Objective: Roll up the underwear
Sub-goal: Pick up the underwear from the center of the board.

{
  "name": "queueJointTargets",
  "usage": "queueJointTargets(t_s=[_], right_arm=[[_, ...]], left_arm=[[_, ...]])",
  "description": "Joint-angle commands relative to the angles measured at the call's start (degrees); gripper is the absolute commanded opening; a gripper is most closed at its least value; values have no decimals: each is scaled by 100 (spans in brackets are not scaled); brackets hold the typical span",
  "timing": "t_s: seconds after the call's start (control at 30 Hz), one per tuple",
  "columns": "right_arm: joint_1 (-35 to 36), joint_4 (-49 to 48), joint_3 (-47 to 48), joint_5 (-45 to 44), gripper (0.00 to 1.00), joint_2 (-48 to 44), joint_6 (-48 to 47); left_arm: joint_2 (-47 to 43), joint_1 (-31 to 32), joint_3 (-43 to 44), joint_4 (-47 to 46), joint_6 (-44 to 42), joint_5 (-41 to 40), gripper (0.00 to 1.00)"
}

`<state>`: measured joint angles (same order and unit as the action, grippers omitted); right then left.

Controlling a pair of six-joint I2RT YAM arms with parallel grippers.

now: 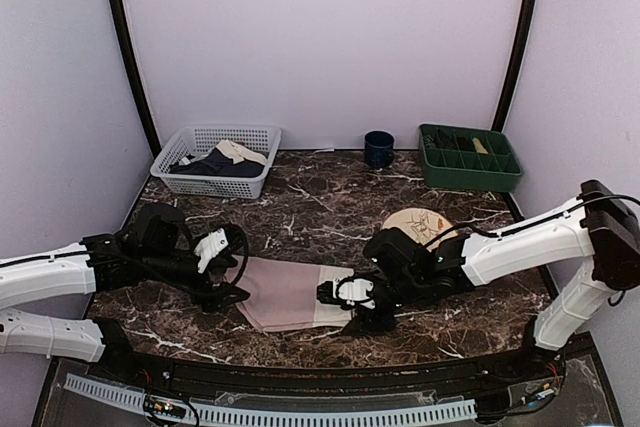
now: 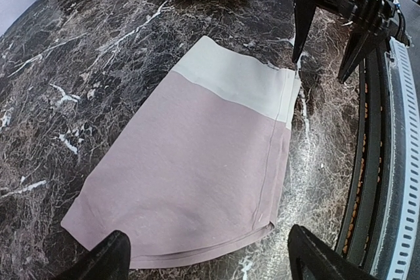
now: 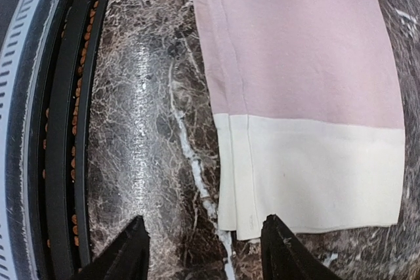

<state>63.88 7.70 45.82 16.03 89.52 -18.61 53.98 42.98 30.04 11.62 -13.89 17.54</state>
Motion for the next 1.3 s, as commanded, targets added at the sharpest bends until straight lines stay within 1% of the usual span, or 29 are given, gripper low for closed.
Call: queueJointTargets(t_s=[0.0,0.23,0.43,0.63,0.7,0.8,0.87,0.97,1.13,1.27], right_arm=[[215,-193,74,-450,50,274,-346],[307,-398,80,-771,39,613,-388],[317,-362,168,-1099,33,822,-355],[316,-258,121,-1166,18,885,-231],[318,-200,125,-1169,10,878,-169],[311,-178,103,-1229,0,768,-127],[318,-192,103,-1262,0,660,-112],[311,-251,109,-1237,0,533,-111],[312,-266,121,-1209,0,514,-90],[307,-287,79,-1182,0,509,-36]], left_arm=[[1,19,1,17,-32,89,82],[54,27,64,370,-457,104,69],[114,35,88,416,-609,168,64],[301,65,177,590,-1006,387,59],[357,89,165,615,-1130,574,56],[477,328,159,663,-1376,783,46],[559,569,122,598,-1518,712,41],[709,911,-27,295,-1712,542,37],[1046,1209,-174,-254,-2012,222,36],[1412,1301,-190,-614,-2248,50,36]])
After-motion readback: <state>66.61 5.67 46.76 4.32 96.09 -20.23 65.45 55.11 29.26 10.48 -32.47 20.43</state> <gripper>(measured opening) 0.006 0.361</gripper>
